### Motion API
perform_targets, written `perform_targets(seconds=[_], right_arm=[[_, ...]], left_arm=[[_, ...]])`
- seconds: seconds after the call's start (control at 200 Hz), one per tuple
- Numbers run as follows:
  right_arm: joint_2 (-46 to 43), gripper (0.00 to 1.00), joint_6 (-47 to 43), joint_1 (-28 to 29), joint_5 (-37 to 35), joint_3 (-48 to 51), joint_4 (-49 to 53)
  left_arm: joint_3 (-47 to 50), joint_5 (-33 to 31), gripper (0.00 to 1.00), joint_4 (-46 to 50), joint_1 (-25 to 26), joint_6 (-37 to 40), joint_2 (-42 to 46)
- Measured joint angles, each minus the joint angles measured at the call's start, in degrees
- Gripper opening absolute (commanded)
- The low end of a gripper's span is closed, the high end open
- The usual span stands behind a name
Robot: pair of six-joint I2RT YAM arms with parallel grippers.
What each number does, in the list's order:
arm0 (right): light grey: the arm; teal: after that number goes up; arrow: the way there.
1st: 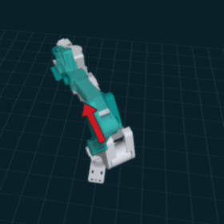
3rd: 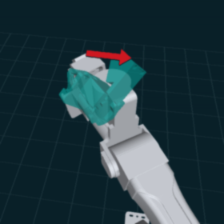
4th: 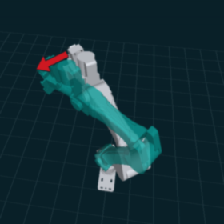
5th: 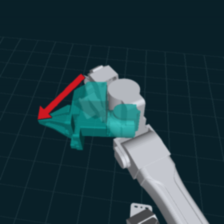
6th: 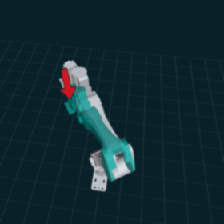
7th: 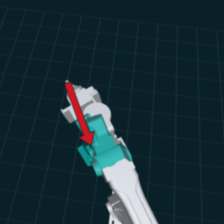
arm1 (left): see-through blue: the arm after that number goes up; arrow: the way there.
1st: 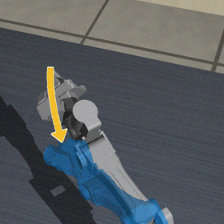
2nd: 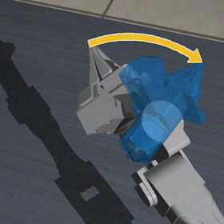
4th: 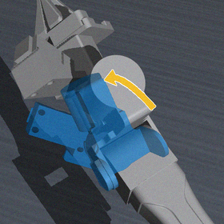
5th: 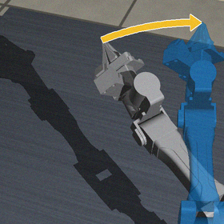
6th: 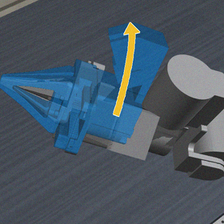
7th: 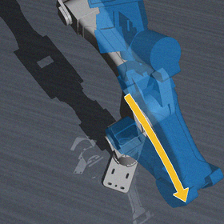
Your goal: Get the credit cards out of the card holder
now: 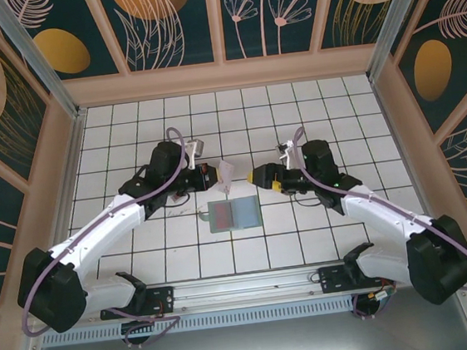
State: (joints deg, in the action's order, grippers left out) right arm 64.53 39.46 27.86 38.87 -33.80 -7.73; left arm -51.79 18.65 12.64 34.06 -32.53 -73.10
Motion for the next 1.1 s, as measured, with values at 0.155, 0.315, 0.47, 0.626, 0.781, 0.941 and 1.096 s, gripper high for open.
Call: perform_targets(seconds=[0.155,0.315,0.47,0.626,0.781,0.941,1.096], right_arm=[[-4.11,0.99,-2.32,0.07,-3.98,0.00,1.84],[-8.98,0.99,-4.68,0.74,-7.89,2.51,0.11],[-14.25,0.99,-7.61,1.40,-10.99,6.32,-2.12],[-19.23,0.99,-10.54,1.51,-13.42,9.18,-4.92],[-21.03,0.99,-12.26,1.51,-14.84,9.92,-6.38],[-21.00,0.99,-13.27,1.51,-15.10,9.97,-6.47],[-21.00,0.99,-14.10,1.51,-15.50,9.97,-6.47]], left_arm=[[-3.21,-9.86,0.00,8.24,0.00,9.73,-0.11],[-7.69,-18.80,0.00,12.57,0.00,21.73,-0.57],[-8.02,-26.29,0.00,14.38,-0.31,33.33,-2.03],[-8.02,-30.23,0.00,15.32,-1.57,41.48,-5.29],[-7.96,-32.46,0.00,14.56,-2.62,47.84,-7.08],[-7.78,-32.70,0.00,12.87,-5.66,51.30,-8.22],[-7.78,-32.63,0.00,11.74,-6.69,52.89,-9.99]])
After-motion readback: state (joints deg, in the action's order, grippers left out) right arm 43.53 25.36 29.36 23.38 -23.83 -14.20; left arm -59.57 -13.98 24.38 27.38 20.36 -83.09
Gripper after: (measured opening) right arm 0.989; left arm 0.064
